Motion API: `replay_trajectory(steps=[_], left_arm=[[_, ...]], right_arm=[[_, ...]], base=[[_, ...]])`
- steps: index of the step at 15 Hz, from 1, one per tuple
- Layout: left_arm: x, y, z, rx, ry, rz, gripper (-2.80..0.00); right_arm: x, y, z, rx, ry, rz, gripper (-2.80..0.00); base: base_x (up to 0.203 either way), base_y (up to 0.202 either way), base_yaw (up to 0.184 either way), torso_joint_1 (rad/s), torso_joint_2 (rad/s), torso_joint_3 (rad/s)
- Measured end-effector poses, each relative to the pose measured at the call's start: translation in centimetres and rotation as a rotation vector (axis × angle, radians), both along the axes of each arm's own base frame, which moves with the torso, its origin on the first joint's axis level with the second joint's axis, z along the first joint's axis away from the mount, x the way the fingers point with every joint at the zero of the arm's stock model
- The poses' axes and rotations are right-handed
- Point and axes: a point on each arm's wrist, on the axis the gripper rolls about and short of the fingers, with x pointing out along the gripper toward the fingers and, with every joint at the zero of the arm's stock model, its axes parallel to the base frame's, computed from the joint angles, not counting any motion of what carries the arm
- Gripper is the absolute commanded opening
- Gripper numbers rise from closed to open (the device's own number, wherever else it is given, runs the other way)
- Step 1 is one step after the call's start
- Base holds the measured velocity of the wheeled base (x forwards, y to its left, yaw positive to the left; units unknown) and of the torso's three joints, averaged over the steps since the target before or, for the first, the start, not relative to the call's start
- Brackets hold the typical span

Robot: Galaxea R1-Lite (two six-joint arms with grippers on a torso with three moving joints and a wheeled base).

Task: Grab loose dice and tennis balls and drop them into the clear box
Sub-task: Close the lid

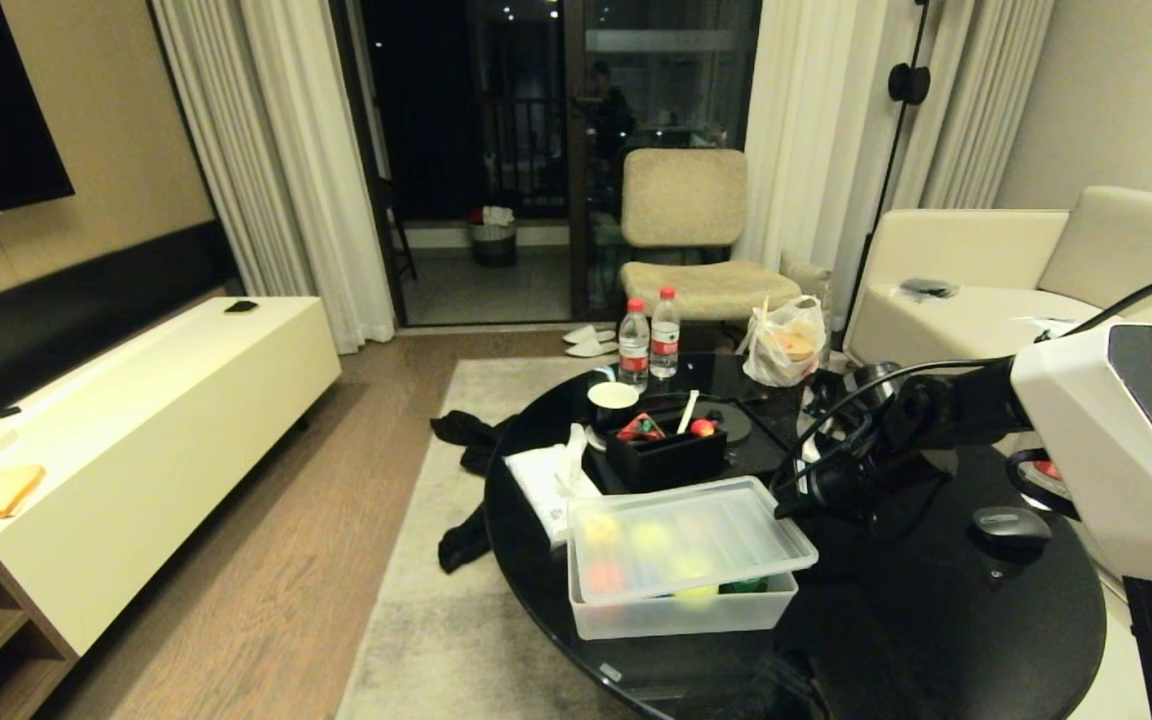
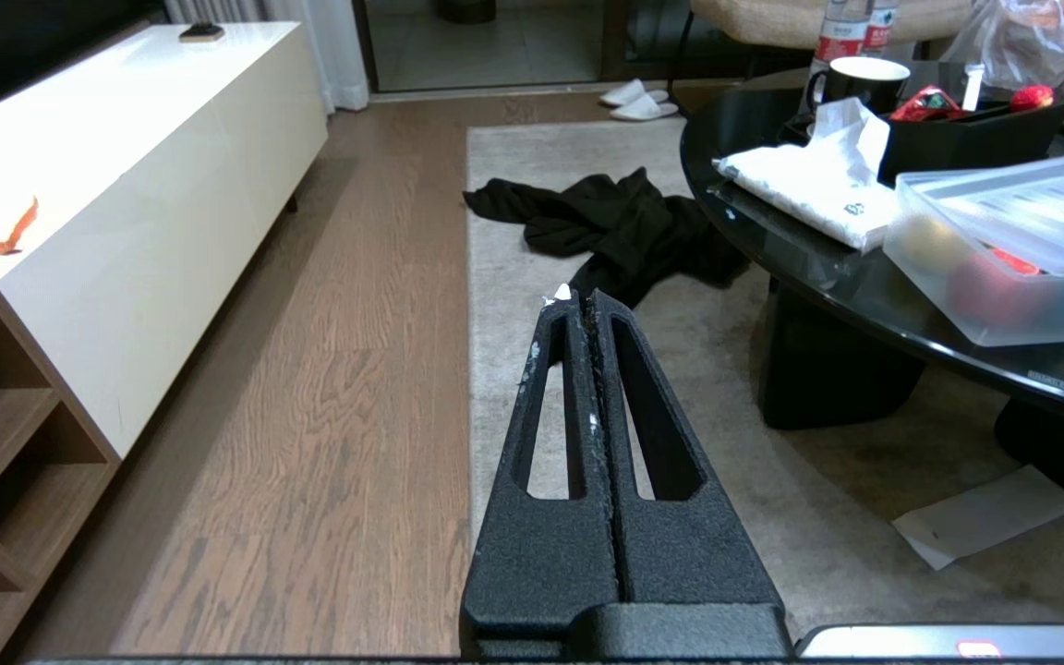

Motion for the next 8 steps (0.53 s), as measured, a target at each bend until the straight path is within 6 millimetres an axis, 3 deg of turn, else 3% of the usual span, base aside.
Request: replay_trajectory(steps=[8], left_arm=[[0.0, 0.0, 0.0, 0.0, 0.0, 0.0, -2.8]], right_arm=[[-0.2, 0.1, -1.5, -0.027, -0.198, 0.048, -2.8]], base=[[0.0, 0.0, 0.0, 0.0, 0.0, 0.0]])
